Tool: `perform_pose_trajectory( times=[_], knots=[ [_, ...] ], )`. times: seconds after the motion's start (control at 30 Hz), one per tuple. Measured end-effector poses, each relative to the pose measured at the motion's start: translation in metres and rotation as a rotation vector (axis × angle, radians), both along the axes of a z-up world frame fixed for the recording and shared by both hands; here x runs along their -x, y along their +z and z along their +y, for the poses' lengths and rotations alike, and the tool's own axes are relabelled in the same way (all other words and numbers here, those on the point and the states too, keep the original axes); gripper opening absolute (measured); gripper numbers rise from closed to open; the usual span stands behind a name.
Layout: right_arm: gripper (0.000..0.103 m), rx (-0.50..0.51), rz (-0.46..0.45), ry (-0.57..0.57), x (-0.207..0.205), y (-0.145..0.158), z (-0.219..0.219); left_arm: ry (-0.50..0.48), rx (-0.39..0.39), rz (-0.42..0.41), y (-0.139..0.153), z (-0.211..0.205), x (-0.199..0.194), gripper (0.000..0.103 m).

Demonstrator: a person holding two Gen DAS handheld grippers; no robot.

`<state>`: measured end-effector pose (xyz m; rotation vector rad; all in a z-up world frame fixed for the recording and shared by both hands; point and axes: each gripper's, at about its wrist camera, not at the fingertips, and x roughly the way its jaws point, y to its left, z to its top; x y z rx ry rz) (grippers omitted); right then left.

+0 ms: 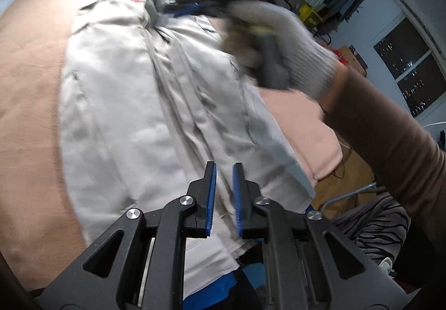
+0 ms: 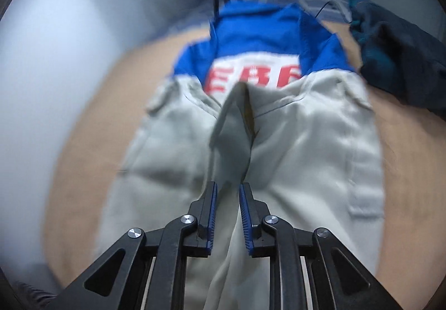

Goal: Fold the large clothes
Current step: 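Release the edge with both tools and straighten the folded jacket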

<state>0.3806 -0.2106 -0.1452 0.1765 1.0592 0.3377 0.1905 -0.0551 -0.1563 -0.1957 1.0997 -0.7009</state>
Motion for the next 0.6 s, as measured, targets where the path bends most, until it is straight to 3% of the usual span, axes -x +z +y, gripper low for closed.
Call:
perform_pose_trajectory(
  times=[0.03,0.17,0.43,0.53,0.6],
  knots=[
    [0.021,-0.007,-0.014,-0.002,0.009,0.006,-0.006,0.012,0.003,-0.002,0.0,0.006,0.001,0.023],
    [0.021,0.069,-0.047,-0.008,0.066,0.021,-0.029,0.048,-0.008,-0.014,-0.001,0.027,0.005,0.024],
    [0.02,0.058,0.064,-0.031,0.111,-0.033,-0.008,0.144,-0.052,-0.056,-0.003,0.061,0.013,0.024],
    [0.02,0.118,0.026,-0.056,0.131,-0.039,0.013,0.182,-0.056,-0.05,-0.009,0.071,0.012,0.024],
    [0.02,0.02,0.059,-0.016,0.139,-0.034,0.011,0.192,-0.071,-0.049,-0.013,0.074,0.012,0.024]
  ],
)
